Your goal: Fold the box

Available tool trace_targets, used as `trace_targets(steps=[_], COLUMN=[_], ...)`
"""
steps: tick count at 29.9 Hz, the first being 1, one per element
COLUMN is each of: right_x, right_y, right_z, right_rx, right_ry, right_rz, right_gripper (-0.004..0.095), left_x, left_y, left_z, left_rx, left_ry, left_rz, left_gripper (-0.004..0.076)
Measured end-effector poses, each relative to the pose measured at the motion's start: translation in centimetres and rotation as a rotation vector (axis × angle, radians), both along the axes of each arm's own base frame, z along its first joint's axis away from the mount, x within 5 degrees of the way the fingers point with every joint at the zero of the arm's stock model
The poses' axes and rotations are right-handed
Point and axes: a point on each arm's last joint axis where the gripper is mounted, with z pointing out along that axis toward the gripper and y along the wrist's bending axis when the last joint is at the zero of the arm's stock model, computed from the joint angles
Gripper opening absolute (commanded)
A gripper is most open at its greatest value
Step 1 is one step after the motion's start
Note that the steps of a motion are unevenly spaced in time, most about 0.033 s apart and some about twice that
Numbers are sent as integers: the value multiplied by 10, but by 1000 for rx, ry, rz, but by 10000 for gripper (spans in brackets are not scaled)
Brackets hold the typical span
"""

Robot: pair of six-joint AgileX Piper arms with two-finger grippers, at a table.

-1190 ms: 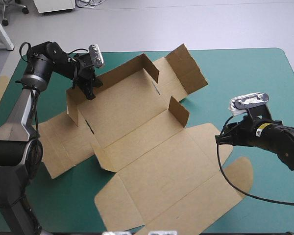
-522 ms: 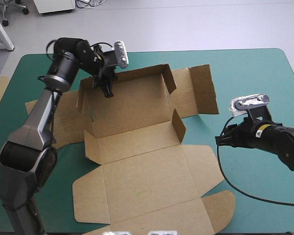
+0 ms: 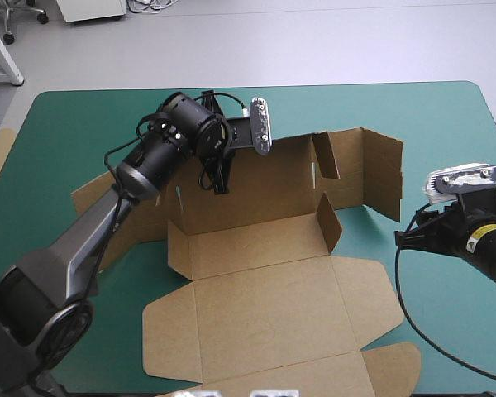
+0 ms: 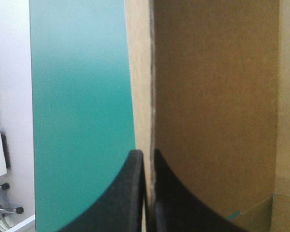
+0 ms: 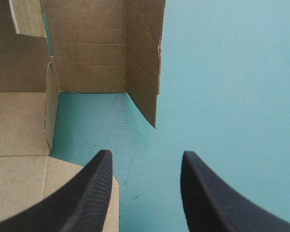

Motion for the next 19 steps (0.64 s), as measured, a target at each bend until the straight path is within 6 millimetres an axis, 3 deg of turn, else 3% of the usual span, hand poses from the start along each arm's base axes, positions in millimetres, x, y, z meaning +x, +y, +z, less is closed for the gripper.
trace_targets(steps=[5,11,19], right_x=[-1,0,40], right_y=[-3,-4,-3], right_z=[8,27,46], right_rx=[1,10,-9], right_ry=[-26,-60,10], right_rz=[-27,-48,-102], right_gripper=[419,420,419], left_x=[-37,-69,-89], left_y=[3,5,-9], left_z=[-4,-26,-44], left_rx=[-78,-90,-61], left_ry=[-98,-161,-269], left_rz=[34,43,82], left_gripper=[-11,-11,-11])
